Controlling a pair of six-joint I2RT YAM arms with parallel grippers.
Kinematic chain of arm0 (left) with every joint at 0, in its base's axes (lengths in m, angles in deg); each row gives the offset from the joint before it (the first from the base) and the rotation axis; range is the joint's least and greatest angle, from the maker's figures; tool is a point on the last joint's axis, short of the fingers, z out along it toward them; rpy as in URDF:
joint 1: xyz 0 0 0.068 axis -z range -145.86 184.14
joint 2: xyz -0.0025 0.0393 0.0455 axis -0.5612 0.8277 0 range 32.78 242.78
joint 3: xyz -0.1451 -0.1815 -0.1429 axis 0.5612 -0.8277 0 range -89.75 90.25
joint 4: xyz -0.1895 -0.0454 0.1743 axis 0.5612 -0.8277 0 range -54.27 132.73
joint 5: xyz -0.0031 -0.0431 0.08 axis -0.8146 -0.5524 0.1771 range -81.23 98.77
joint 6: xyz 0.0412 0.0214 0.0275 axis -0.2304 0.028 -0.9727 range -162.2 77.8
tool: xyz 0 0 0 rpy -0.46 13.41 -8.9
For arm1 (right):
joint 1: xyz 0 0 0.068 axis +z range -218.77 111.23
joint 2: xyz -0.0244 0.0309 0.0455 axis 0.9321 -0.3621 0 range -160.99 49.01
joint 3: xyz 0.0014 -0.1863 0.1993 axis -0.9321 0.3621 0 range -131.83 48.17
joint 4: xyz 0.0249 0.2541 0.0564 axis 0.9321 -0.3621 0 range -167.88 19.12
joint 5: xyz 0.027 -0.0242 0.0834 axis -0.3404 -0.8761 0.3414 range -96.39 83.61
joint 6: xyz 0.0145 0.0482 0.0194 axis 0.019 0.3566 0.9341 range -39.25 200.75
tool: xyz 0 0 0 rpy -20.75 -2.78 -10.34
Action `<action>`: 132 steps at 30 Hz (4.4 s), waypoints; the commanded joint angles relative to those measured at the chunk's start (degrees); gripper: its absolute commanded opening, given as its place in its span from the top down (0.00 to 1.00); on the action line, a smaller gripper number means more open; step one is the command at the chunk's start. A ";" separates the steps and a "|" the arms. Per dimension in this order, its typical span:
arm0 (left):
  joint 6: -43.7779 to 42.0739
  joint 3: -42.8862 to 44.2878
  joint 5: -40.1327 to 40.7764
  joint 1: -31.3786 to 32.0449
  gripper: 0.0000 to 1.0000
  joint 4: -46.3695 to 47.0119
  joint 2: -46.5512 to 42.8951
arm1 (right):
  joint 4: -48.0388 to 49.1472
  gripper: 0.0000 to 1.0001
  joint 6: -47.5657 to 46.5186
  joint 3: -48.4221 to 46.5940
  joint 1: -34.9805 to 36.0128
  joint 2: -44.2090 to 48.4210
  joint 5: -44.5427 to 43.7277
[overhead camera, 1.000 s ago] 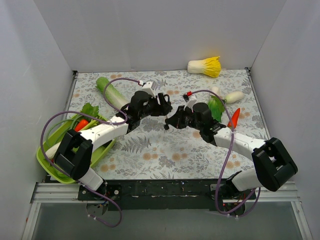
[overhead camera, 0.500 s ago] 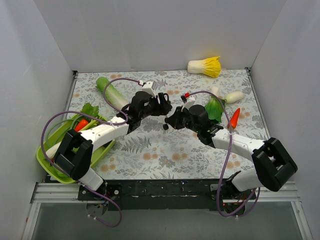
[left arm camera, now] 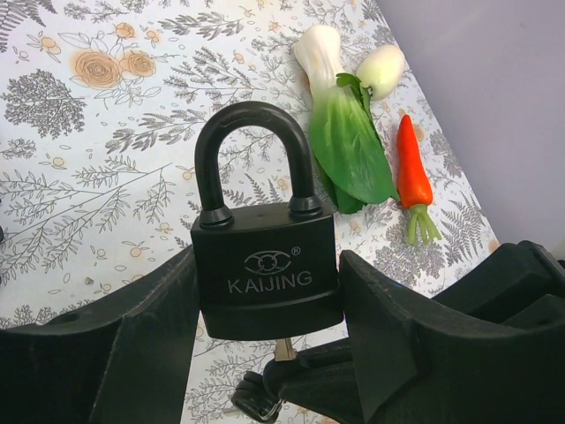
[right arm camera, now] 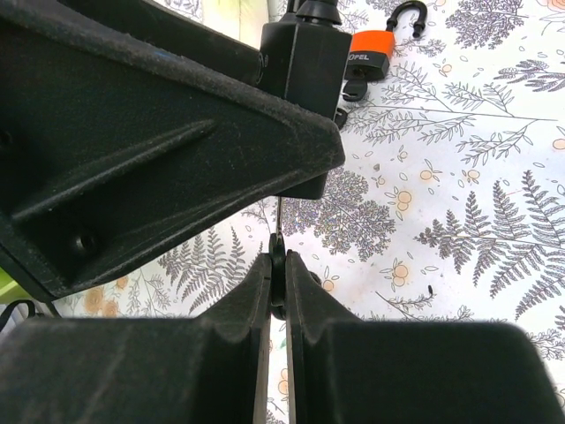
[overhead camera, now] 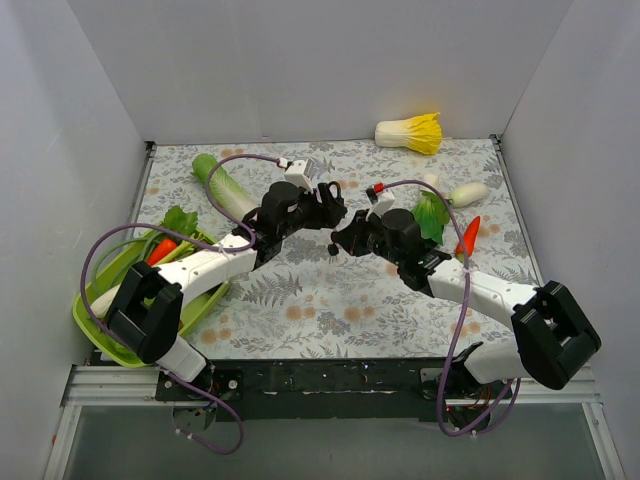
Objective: Unlock with the key
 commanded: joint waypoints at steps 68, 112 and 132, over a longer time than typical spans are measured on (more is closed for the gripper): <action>1.91 -4.71 -28.12 6.24 1.00 11.78 -9.72 | 30.30 0.99 8.03 4.82 -10.52 15.62 5.77; 0.68 -1.64 -20.58 5.97 1.00 4.23 -9.28 | 16.16 0.67 2.07 1.83 -11.75 17.11 15.18; -8.28 -2.34 -28.27 3.34 1.00 0.44 -14.55 | -16.02 0.04 -6.90 1.85 -13.15 38.47 6.99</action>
